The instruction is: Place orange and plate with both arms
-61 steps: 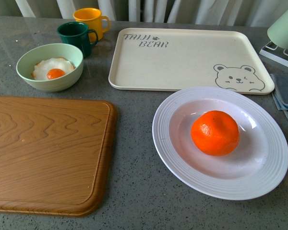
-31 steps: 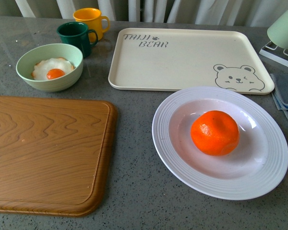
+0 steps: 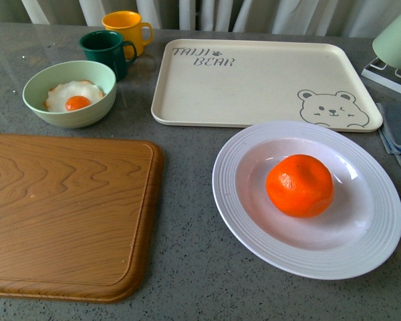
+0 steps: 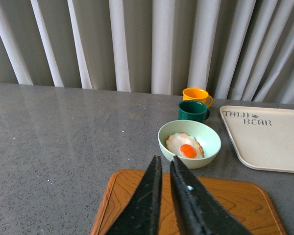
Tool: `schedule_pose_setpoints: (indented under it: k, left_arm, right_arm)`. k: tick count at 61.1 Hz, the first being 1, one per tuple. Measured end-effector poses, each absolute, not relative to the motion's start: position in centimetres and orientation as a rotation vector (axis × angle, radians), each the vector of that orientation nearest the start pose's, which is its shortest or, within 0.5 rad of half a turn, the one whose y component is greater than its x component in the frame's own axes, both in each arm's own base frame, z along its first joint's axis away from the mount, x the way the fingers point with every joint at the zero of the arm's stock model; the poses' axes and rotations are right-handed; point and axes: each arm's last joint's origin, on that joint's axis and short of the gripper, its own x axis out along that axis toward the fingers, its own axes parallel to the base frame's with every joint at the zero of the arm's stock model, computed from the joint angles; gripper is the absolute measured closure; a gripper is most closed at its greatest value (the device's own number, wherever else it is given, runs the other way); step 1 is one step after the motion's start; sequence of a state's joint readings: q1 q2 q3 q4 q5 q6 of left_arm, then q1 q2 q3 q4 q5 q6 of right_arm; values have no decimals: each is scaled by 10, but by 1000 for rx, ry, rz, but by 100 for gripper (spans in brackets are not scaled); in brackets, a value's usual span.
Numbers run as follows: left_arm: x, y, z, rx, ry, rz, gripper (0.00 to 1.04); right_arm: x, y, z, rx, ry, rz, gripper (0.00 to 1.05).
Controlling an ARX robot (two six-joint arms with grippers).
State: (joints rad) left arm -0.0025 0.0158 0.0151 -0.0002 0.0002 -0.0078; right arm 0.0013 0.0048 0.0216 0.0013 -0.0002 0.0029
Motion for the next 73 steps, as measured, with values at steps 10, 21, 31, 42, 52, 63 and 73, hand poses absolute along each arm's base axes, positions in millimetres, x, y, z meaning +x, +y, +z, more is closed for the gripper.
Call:
schedule_pose_setpoints:
  k: [10,21,31,42,52,63,73]
  left_arm:
    - [98,0,167,-8,1,-3,59]
    - [98,0,167,-8,1,-3,21]
    - [98,0,167,-6,1,-2,9]
    - [98,0,167,-5,1,-3,9]
    - [98,0,167,-5,1,-3,9]
    - [98,0,167,-5,1,-3,9]
    - [98,0,167,-5,1,-3,9]
  right_arm:
    - [97,0,171,3,-18,2,9]
    - [97,0,171,3,-18,2,9]
    - [98,2,170,140,316,108,9]
    - [115,17,153,385,831,45,9]
    - [138,33,142,488,862,24,9]
    - [158,40,121,534,909,-26,9]
    - [168,33,107,554,935,-85,9]
